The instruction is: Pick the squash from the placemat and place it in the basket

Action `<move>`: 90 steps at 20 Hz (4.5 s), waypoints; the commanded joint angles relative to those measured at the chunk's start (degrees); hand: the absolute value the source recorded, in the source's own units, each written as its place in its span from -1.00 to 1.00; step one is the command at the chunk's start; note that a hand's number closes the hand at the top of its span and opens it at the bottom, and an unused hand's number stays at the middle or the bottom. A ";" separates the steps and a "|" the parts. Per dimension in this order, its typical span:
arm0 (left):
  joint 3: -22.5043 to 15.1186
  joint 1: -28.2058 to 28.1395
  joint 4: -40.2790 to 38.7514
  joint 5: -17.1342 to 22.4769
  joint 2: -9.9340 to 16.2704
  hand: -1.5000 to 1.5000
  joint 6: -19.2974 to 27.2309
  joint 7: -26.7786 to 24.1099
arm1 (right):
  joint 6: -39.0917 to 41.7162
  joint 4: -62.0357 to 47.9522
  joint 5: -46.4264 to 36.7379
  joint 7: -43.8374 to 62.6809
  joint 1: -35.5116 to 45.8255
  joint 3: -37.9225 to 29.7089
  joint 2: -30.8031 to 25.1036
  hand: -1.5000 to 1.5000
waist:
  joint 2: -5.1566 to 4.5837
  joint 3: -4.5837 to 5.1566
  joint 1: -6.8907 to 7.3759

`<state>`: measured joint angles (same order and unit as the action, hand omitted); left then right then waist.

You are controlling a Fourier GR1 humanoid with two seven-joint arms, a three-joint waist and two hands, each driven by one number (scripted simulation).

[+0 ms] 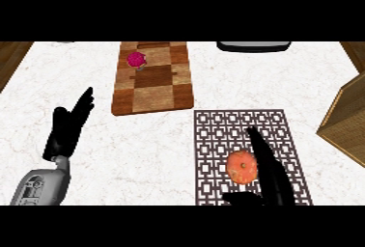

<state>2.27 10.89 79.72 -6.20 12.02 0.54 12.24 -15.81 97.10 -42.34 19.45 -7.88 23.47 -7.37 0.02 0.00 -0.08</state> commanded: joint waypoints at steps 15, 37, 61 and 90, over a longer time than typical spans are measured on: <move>1.46 2.43 -2.22 -1.63 -1.06 0.00 -0.15 0.57 | -0.99 -2.77 -16.96 -6.75 -1.83 5.17 -5.69 1.00 | 0.08 0.02 -0.30; 3.43 -1.56 0.50 -0.39 0.92 0.00 -1.22 0.13 | 4.96 44.09 20.57 -39.86 -33.26 0.57 -51.51 1.00 | 0.51 0.15 -2.95; 2.11 0.51 0.81 -1.63 -0.92 0.00 0.26 0.97 | 18.95 34.47 60.73 -21.81 -18.15 -59.84 -64.36 1.00 | 0.17 0.35 -1.94; 1.14 1.54 0.64 -1.42 -1.65 0.00 -2.67 -0.39 | 32.15 -31.29 41.48 -56.95 15.66 -30.41 -69.12 1.00 | -0.69 -0.07 3.25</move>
<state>3.41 14.90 78.96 -7.71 10.45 -1.99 13.50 15.80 72.28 2.72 -34.00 3.16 -11.60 -79.72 -0.71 -0.05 2.89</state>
